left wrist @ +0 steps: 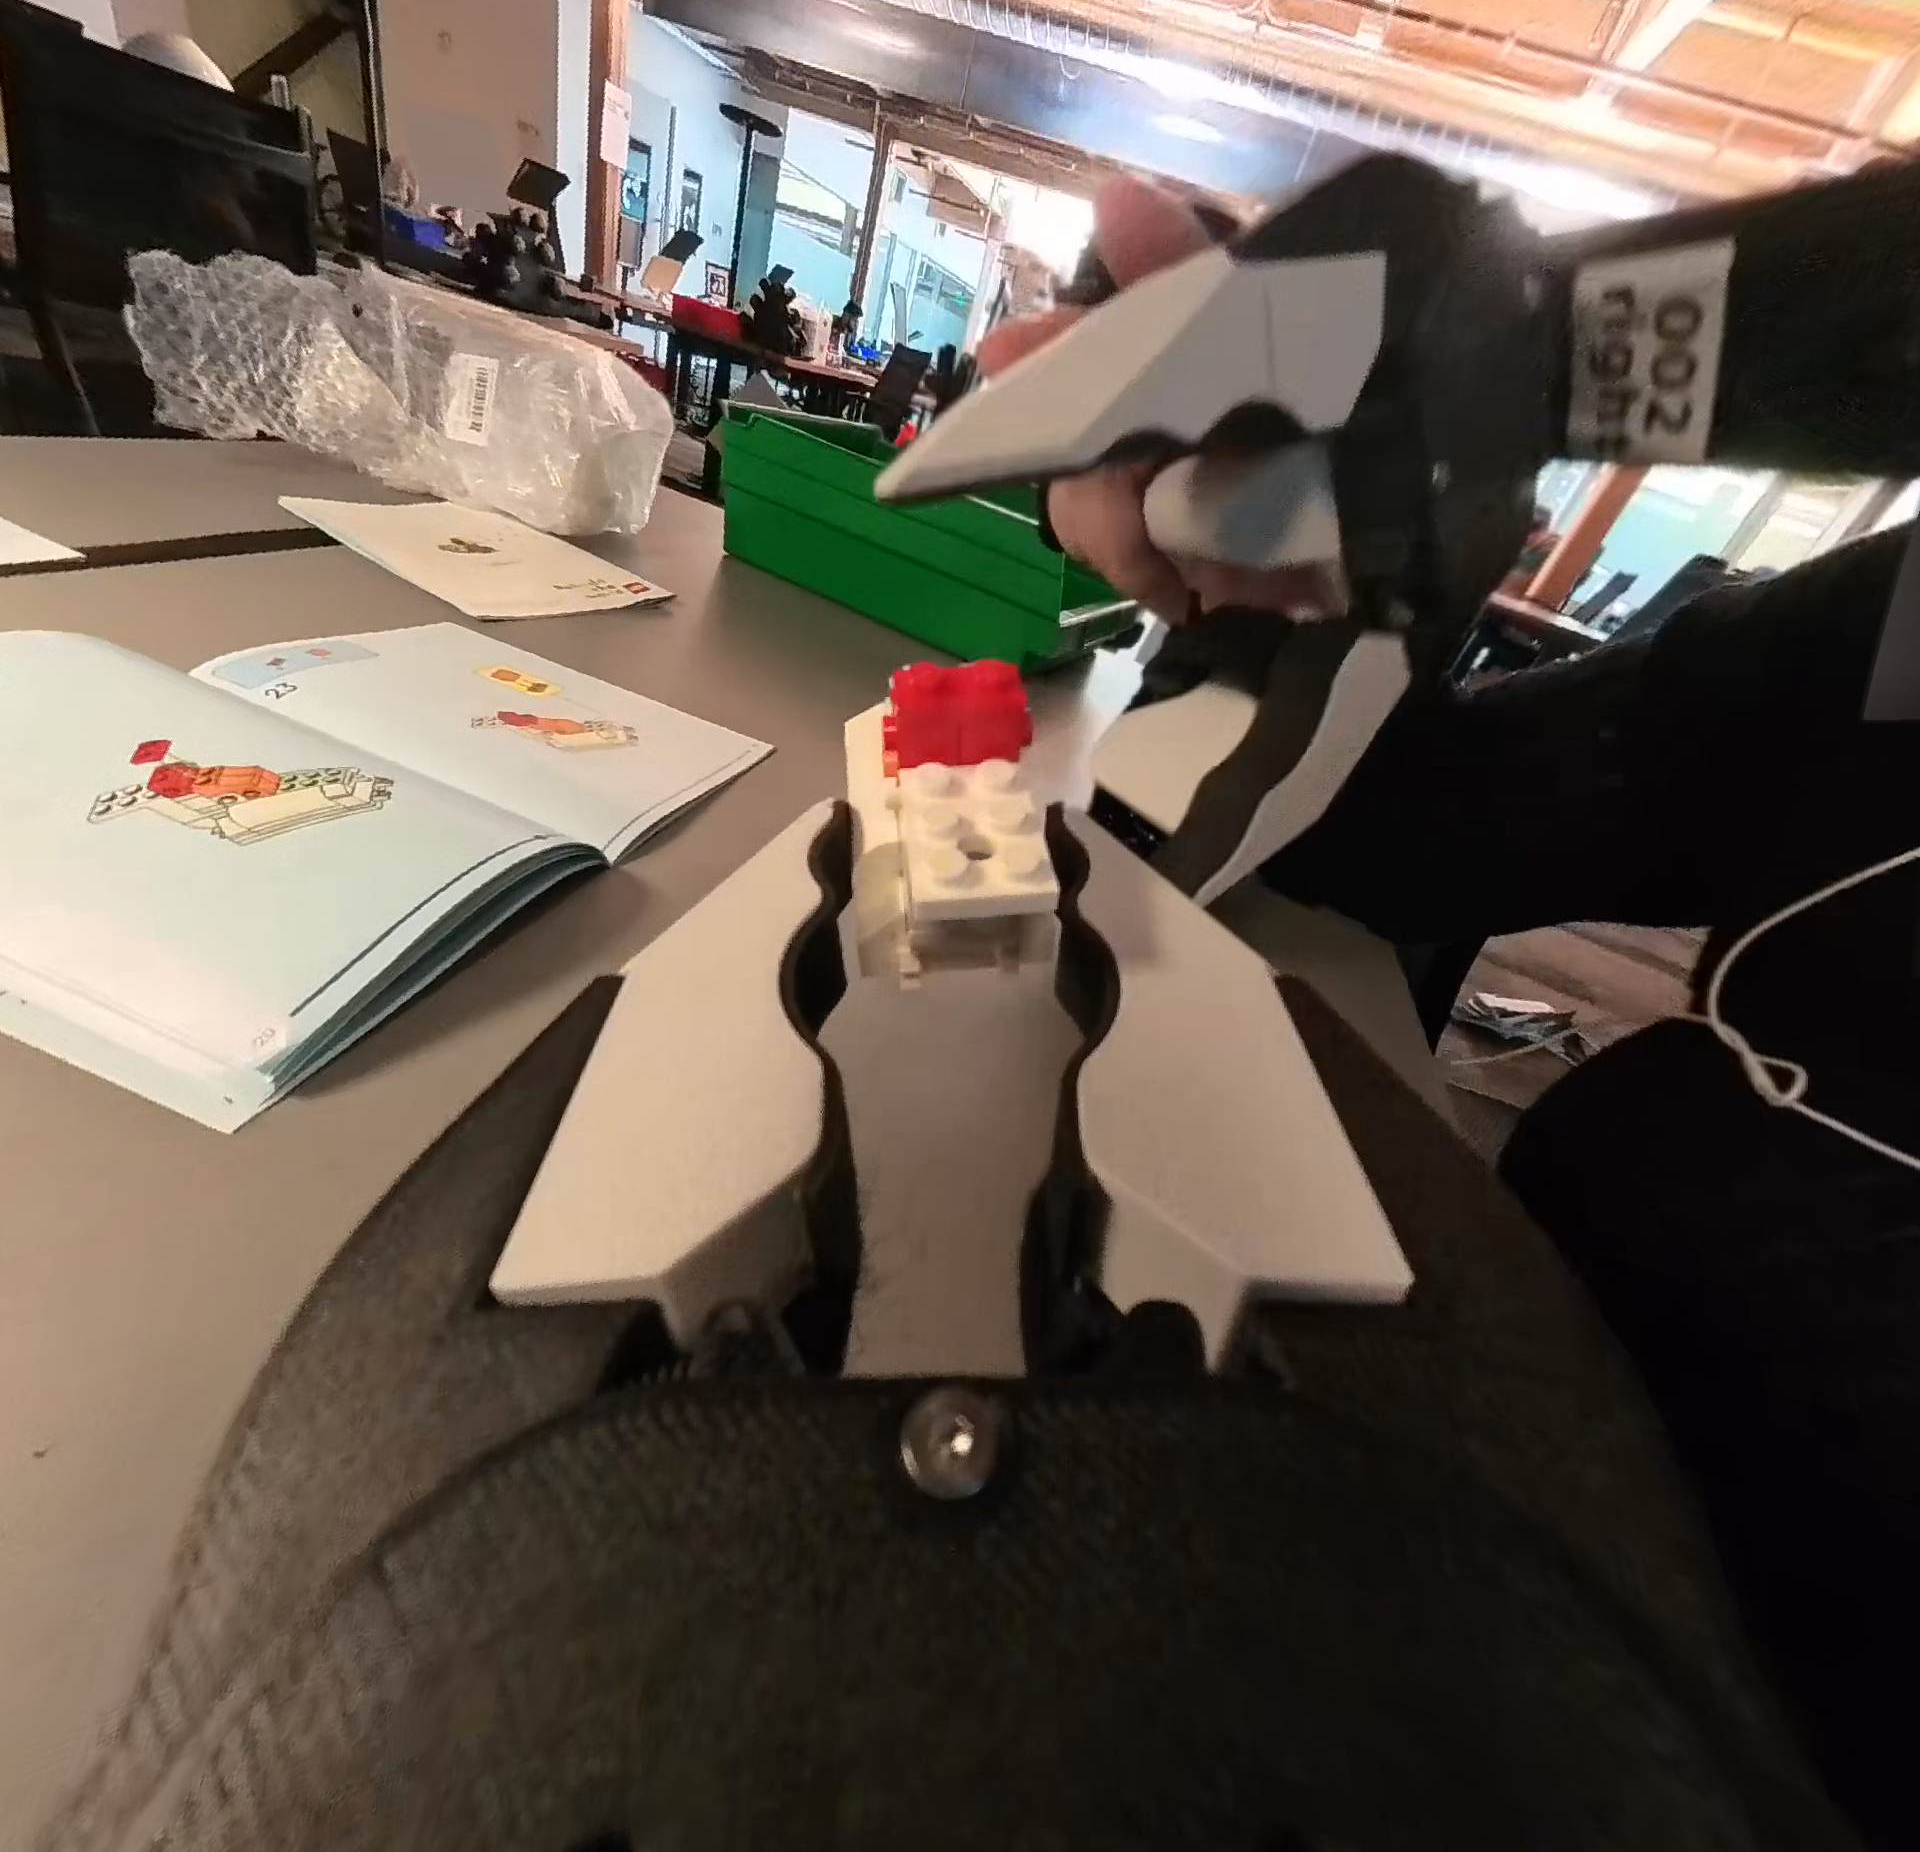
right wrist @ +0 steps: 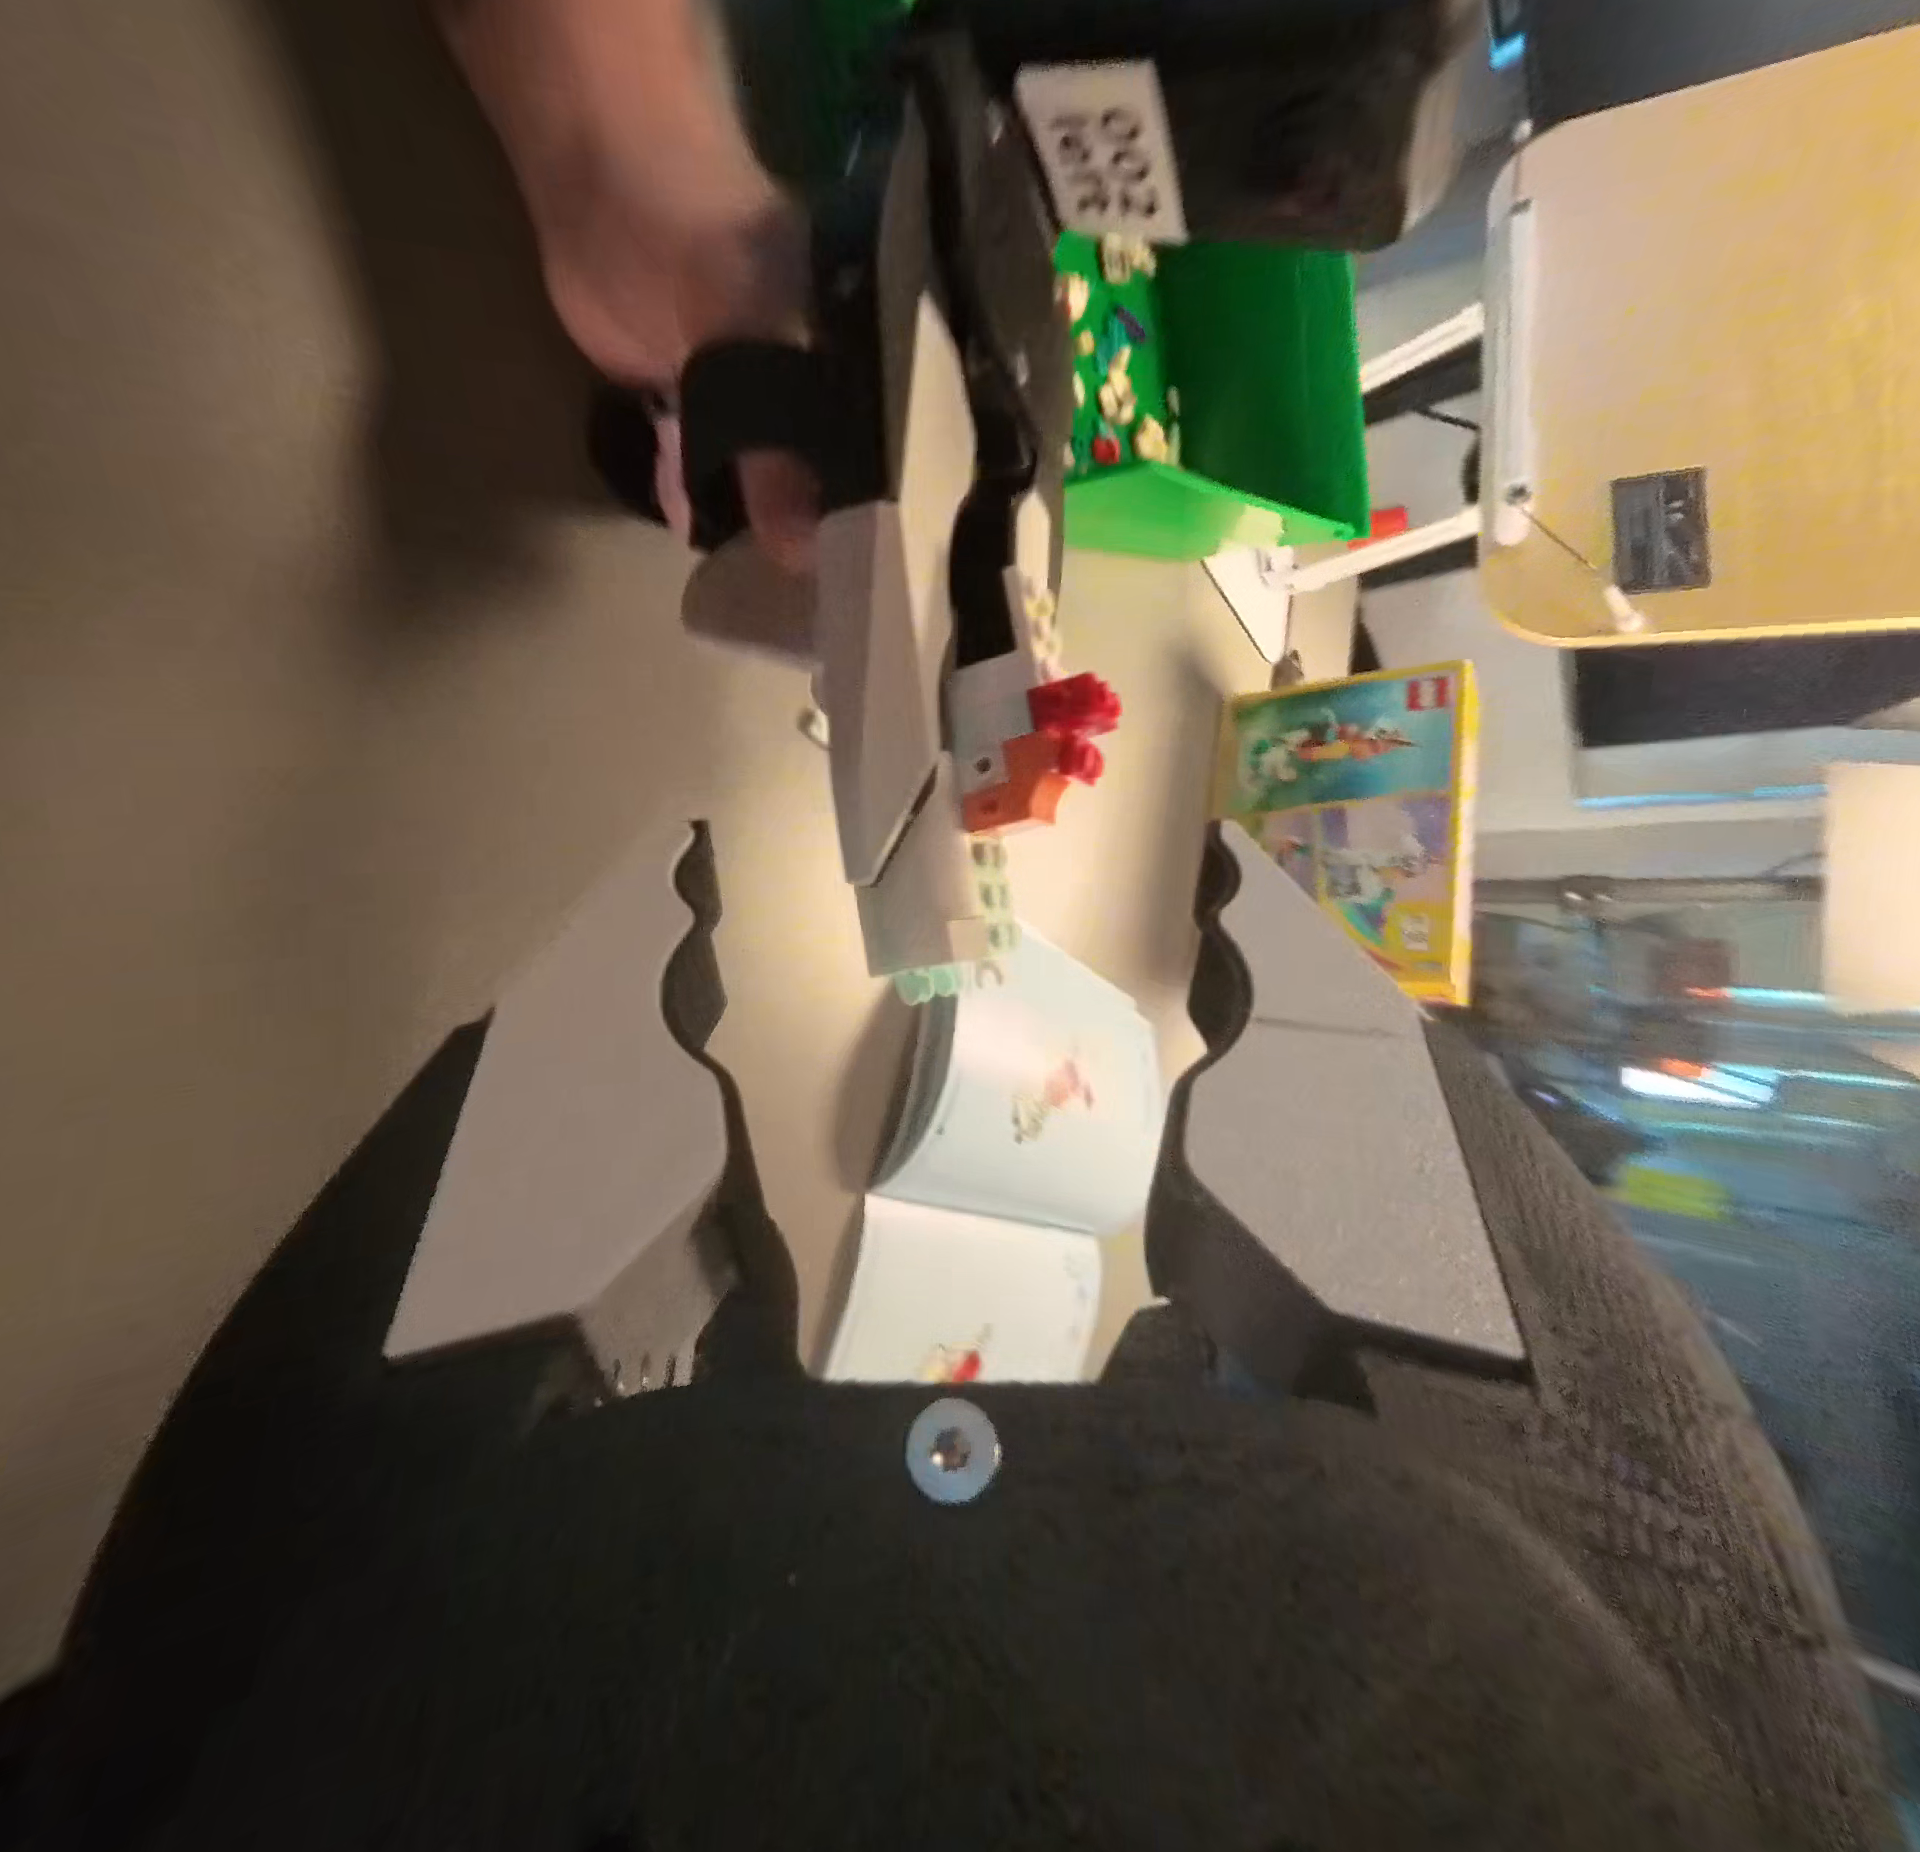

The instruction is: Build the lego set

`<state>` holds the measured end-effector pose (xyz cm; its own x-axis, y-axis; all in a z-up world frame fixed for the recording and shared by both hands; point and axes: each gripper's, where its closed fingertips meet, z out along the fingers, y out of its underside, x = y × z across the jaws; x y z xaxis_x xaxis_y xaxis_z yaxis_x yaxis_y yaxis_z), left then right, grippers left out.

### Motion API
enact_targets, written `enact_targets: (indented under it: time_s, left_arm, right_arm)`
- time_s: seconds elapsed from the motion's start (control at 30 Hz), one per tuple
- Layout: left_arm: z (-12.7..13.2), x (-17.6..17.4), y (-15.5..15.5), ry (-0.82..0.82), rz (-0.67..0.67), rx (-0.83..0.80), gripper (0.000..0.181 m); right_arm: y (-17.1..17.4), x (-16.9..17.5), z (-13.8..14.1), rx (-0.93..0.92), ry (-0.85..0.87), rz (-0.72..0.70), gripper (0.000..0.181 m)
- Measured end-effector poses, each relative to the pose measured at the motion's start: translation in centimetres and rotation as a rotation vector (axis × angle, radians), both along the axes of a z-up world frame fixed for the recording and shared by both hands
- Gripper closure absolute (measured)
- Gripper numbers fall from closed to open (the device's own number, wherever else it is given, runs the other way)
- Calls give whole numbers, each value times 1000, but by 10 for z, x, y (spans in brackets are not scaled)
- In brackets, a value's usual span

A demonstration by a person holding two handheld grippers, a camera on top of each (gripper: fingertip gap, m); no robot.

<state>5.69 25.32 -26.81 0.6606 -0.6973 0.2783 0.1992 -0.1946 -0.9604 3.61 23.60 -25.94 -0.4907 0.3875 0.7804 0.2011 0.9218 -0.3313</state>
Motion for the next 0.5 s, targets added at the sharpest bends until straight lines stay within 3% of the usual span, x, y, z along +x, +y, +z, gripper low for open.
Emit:
enact_targets:
  time_s: [0.13,0.5]
  left_arm:
    - [5,0,-2,-45,-16,16,145]
    - [12,-5,-3,-115,-24,17,145]
  right_arm:
    - [9,-9,-14,216,10,-56,90]
    - [6,-17,-5,295,23,-102,106]
